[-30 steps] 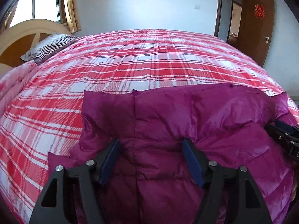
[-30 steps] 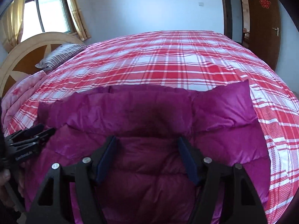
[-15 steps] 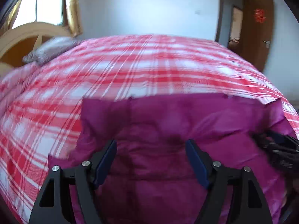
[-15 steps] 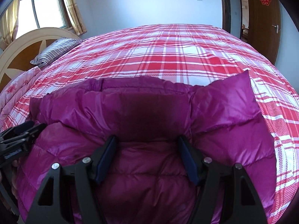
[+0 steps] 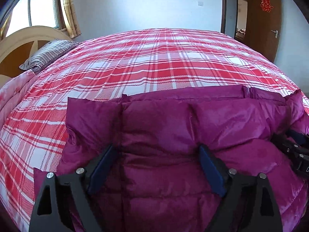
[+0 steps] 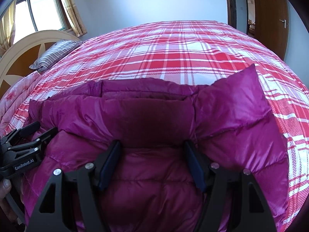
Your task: Fold large clothes
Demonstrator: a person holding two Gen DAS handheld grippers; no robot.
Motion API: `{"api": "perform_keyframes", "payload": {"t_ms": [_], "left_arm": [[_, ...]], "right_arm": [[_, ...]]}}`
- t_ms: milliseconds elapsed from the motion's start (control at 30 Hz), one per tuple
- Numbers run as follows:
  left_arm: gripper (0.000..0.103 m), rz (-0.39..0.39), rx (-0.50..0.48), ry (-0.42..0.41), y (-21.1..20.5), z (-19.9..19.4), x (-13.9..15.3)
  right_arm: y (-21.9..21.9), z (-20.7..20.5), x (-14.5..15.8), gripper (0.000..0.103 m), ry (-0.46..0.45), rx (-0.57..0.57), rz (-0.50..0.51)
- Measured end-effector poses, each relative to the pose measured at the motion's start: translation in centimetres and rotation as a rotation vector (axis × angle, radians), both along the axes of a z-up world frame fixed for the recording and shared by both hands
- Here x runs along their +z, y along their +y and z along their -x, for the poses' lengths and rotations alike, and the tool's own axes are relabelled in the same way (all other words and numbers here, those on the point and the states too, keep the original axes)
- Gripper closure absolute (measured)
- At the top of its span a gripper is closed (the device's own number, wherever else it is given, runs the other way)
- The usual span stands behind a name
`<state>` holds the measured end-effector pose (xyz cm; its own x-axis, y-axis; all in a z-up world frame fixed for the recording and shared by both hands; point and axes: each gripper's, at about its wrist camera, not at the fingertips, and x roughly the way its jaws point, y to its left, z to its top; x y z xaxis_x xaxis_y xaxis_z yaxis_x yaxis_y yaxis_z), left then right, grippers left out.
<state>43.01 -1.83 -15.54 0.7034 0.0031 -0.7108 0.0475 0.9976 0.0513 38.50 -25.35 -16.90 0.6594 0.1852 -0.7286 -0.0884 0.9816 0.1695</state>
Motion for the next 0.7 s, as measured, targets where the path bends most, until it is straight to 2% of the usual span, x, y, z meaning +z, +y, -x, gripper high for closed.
{"api": "perform_keyframes", "payload": {"t_ms": [700], "left_arm": [[0.009,-0.018,0.024,0.041,0.05,-0.69,-0.72]], "right_arm": [[0.85,-0.69,-0.57,0.030,0.030,0.007,0.070]]}}
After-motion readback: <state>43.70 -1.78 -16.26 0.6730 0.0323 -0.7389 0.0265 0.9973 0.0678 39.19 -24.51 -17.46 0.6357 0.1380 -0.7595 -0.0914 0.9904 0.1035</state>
